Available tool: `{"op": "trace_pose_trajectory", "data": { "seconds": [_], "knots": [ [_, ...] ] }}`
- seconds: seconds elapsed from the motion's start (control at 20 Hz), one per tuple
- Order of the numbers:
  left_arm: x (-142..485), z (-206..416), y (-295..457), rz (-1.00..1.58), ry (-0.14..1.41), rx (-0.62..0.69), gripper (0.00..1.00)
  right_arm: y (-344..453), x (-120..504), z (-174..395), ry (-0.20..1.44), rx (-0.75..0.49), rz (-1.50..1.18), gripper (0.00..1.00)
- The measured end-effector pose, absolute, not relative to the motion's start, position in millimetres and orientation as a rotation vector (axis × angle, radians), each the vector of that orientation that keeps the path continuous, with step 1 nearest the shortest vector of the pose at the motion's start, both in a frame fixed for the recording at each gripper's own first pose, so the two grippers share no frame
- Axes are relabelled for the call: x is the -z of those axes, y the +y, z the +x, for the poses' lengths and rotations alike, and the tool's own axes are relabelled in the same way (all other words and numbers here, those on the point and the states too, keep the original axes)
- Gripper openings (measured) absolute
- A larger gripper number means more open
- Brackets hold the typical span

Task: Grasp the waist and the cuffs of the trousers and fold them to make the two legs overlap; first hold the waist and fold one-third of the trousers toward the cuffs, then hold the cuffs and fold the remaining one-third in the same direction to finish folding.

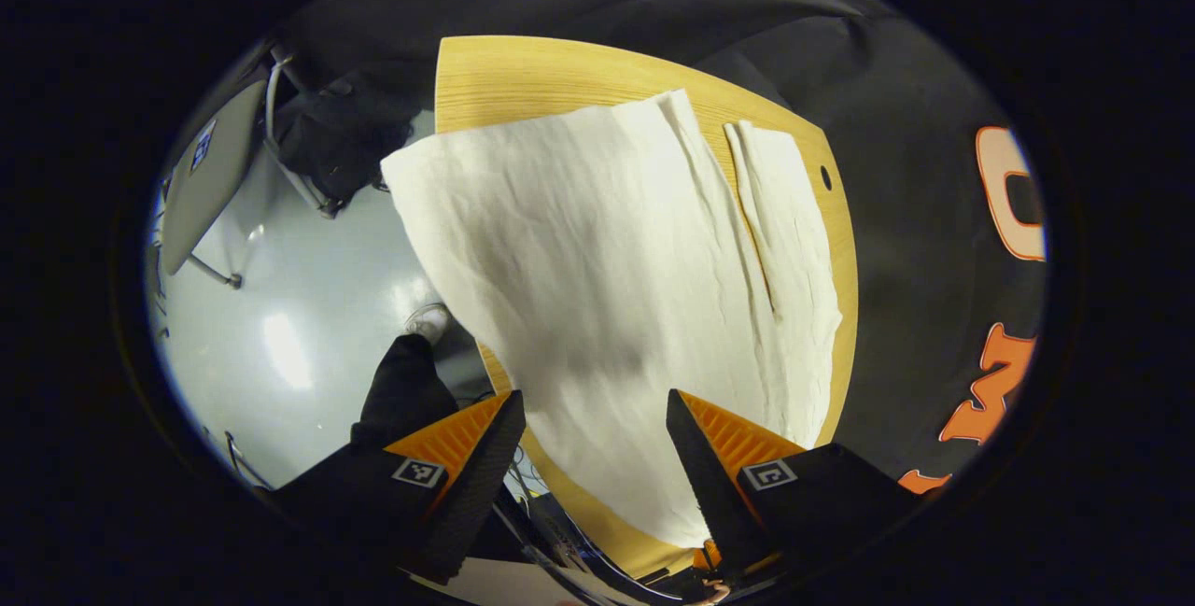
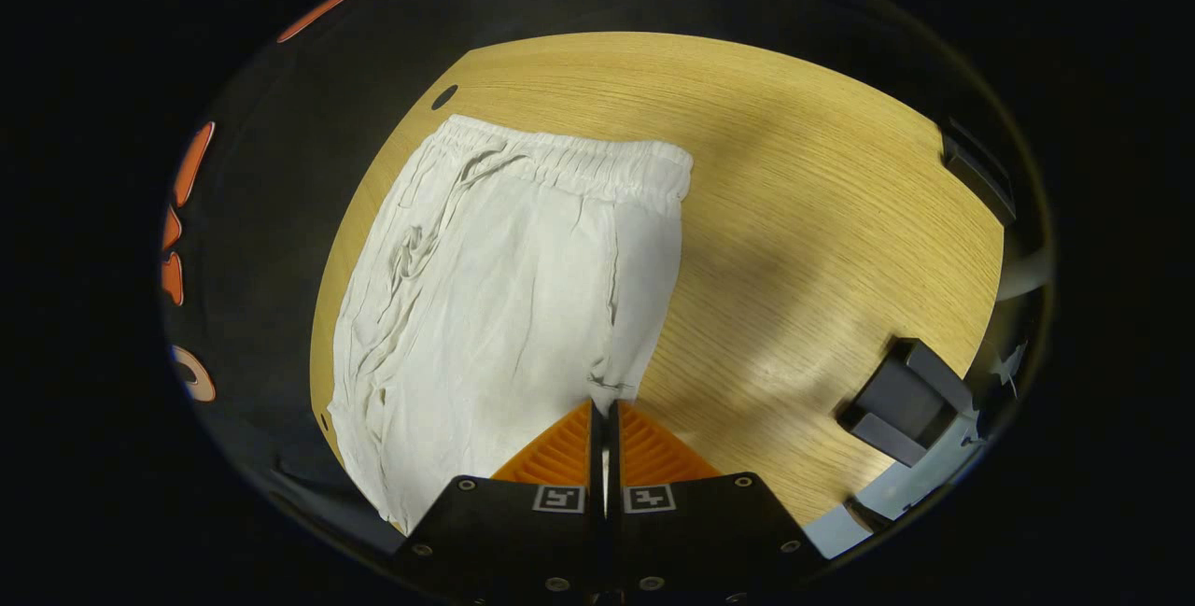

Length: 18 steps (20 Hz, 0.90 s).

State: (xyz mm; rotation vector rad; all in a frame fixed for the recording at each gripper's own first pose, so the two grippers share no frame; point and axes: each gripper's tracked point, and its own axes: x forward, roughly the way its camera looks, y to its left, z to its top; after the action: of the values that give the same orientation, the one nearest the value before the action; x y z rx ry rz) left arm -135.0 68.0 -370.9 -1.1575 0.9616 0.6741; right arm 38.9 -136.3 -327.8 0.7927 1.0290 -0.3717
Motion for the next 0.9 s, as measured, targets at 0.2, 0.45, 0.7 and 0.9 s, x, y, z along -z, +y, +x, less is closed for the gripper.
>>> {"op": "trace_pose_trajectory", "data": {
  "seconds": [0.2,0.45,0.7,0.9],
  "knots": [
    [373.6,-133.0,76.2,-1.170,0.947,-0.702,1.00,-135.4,328.4,40.3,1.033,0.379,0.808,0.01],
    [381.4,-123.7,86.8,-1.165,0.943,-0.703,1.00,-134.7,328.4,42.3,1.034,0.382,0.812,0.01],
    [390.4,-121.0,90.3,-1.163,0.965,-0.732,0.86,-134.0,328.1,43.9,1.026,0.385,0.848,0.01],
    [402.1,-125.3,88.6,-1.128,1.028,-0.752,0.33,-133.5,328.7,45.3,1.015,0.380,0.883,0.01]
  ]
}}
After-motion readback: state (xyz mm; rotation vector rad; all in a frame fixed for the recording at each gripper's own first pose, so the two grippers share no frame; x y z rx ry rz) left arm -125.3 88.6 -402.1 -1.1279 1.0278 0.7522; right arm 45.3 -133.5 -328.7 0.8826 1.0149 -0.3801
